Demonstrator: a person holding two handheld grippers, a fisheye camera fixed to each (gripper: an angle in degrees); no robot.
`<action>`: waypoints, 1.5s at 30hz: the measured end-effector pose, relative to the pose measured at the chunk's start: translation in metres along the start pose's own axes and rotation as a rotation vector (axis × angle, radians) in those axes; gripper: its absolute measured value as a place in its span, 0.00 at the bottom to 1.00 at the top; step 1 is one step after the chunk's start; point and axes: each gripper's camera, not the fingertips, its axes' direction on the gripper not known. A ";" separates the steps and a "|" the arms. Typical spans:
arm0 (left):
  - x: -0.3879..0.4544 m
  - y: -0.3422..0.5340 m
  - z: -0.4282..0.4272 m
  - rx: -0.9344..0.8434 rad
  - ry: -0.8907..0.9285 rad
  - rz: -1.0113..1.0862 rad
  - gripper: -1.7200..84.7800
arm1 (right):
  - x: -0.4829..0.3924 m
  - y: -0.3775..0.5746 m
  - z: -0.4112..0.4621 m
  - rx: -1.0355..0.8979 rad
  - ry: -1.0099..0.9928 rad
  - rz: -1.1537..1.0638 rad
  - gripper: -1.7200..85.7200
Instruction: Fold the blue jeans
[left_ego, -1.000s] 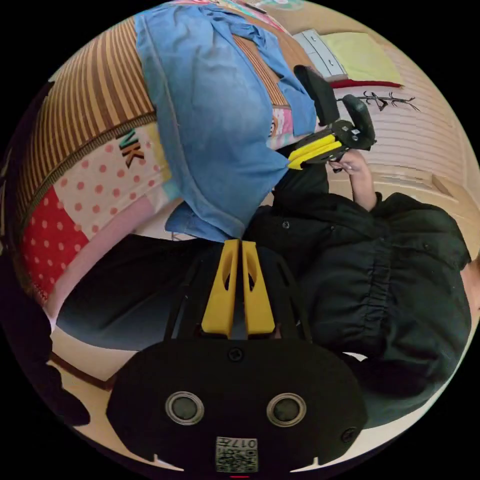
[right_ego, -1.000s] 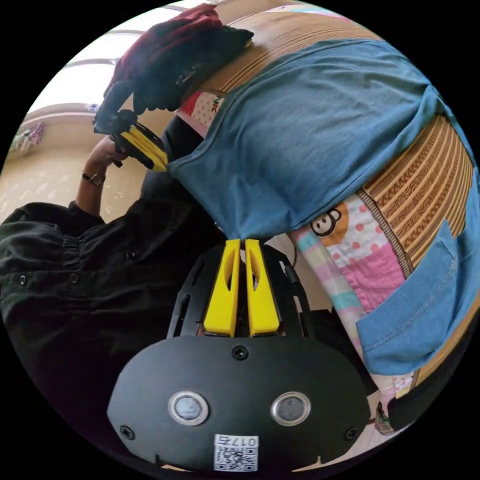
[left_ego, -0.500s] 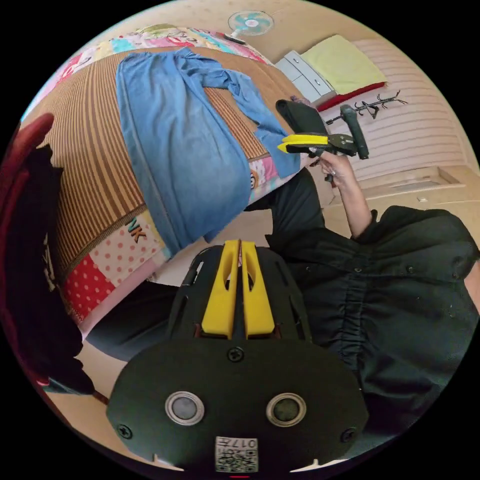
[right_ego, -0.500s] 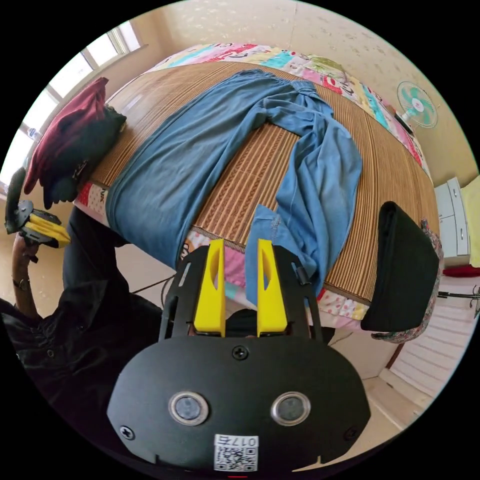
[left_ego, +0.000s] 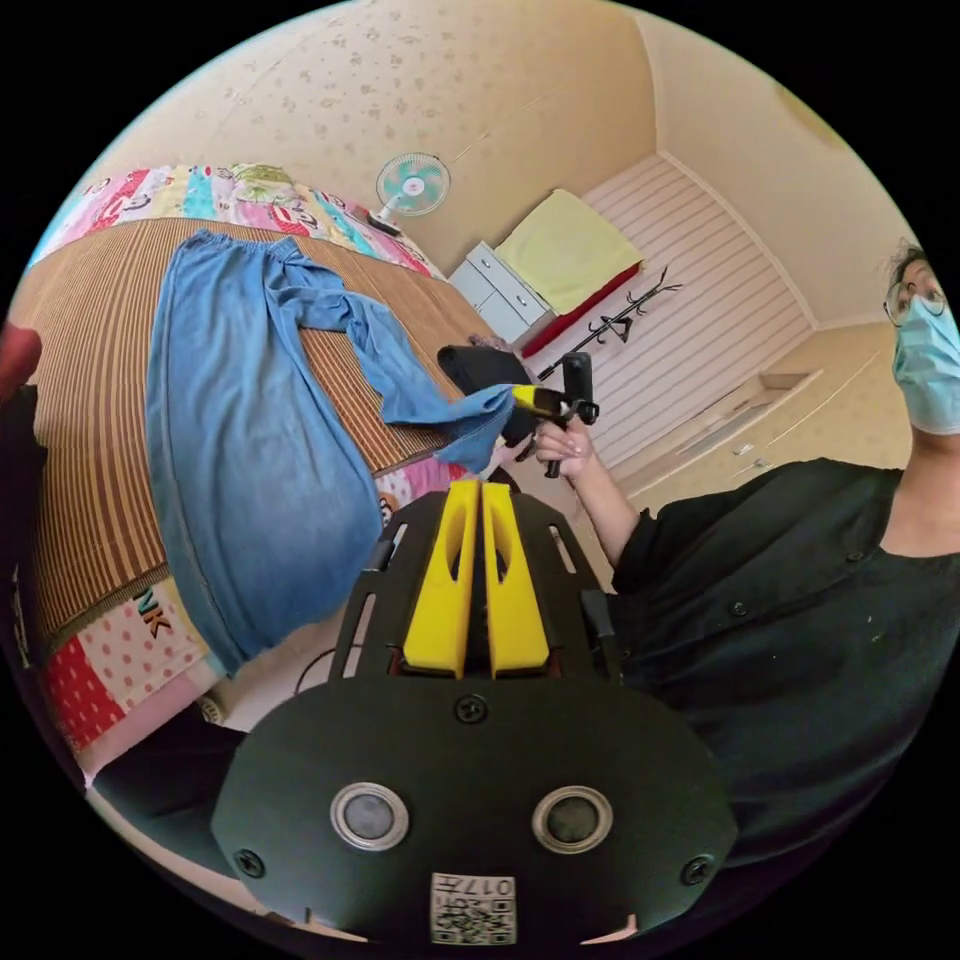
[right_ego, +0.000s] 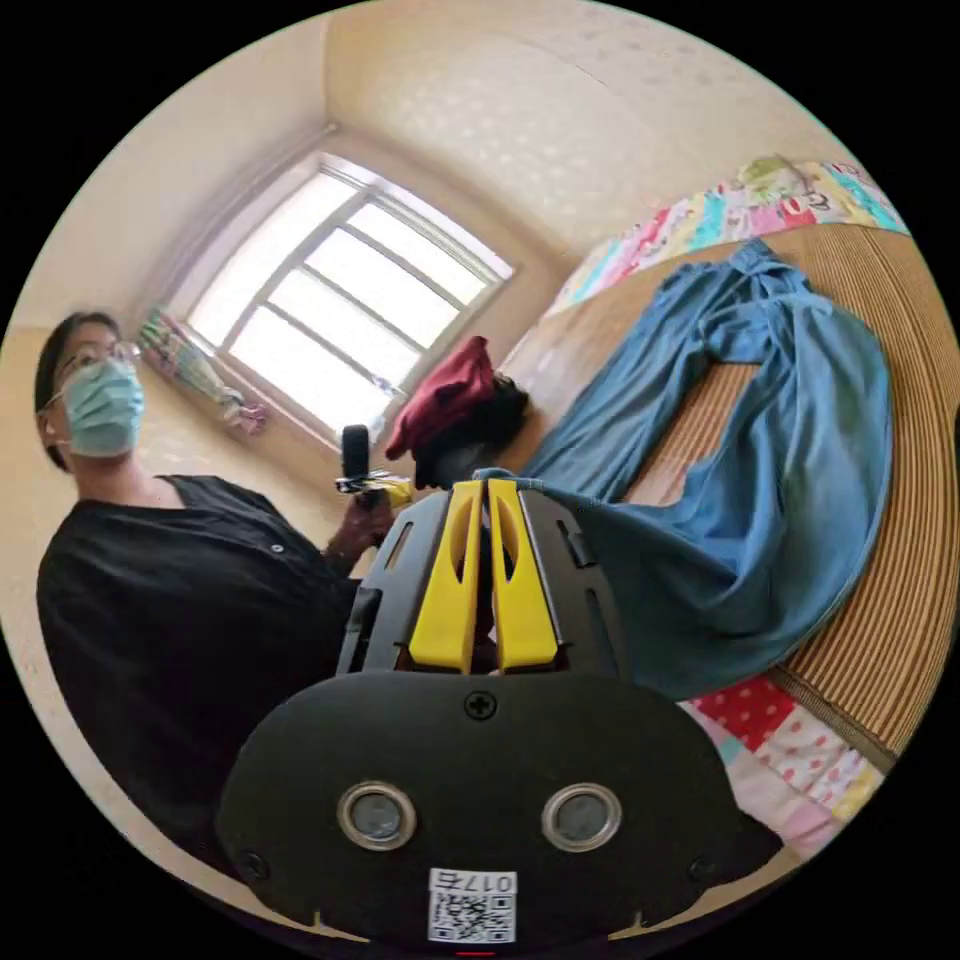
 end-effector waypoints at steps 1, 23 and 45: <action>0.002 0.000 -0.002 0.009 0.017 0.031 0.01 | -0.028 0.004 -0.025 0.008 -0.031 -0.105 0.04; -0.032 0.003 0.108 -0.194 0.082 0.092 0.02 | -0.105 0.067 -0.100 -0.110 0.130 -0.142 0.03; -0.095 0.026 0.374 -0.610 0.021 0.102 0.02 | 0.144 0.085 -0.031 -0.149 0.517 0.647 0.05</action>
